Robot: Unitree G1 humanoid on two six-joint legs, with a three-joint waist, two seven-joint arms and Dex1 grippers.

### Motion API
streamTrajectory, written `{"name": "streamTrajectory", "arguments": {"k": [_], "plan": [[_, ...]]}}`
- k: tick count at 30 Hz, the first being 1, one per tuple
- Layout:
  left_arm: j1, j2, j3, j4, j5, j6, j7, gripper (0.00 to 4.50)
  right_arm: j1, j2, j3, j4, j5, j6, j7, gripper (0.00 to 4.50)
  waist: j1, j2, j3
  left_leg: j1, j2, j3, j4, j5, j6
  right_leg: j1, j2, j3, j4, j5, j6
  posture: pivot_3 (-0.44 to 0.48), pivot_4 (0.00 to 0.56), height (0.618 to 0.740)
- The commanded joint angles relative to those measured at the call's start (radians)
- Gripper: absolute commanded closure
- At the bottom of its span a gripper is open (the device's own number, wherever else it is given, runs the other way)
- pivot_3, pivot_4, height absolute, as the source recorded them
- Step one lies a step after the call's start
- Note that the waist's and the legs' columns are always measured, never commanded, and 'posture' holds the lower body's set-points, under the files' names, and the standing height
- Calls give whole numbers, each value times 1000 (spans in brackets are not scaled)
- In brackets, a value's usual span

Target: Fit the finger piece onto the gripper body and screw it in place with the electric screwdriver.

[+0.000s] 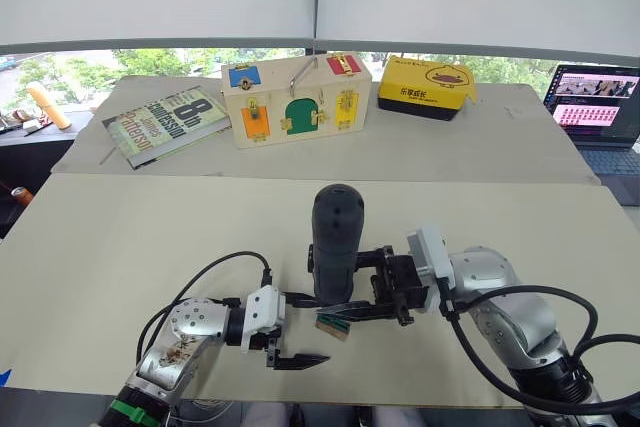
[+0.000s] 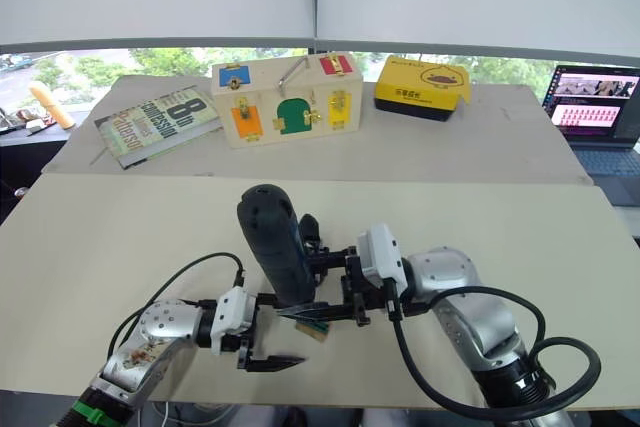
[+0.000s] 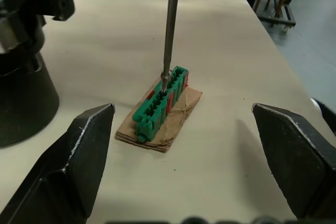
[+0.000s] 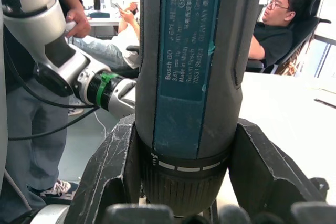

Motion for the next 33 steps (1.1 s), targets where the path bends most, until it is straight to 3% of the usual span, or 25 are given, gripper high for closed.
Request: {"name": "streamTrajectory", "arguments": {"k": [1, 12, 23, 33], "plan": [[26, 4, 49, -8, -49, -25, -17, 68, -27, 1, -47, -65, 66, 13, -3, 2578, 1, 0, 0, 0, 0, 0, 0, 0, 0, 0, 0, 0, 0, 0, 0, 0, 150, 740], [44, 31, 182, -110, -191, 12, -38, 68, -98, -30, -158, -105, 225, 124, -48, 2578, 4, -1, 1, -2, -1, 0, 0, 0, 1, -1, -6, -2, -1, 0, 0, 0, 150, 740], [9, 52, 311, -184, -343, 268, 80, 68, -186, -86, -256, -123, 357, 227, -103, 2578, 4, -1, 2, -2, -1, 0, 0, 0, 1, 0, 1, -2, -1, 0, 0, 0, 150, 740], [-92, 2, 207, 52, -79, 163, 129, 68, -213, -142, -283, -121, 380, 259, -100, 2578, 5, -1, 2, -2, -1, 1, 0, 0, 0, 0, 4, -1, -1, 0, 0, 0, 150, 740]]}}
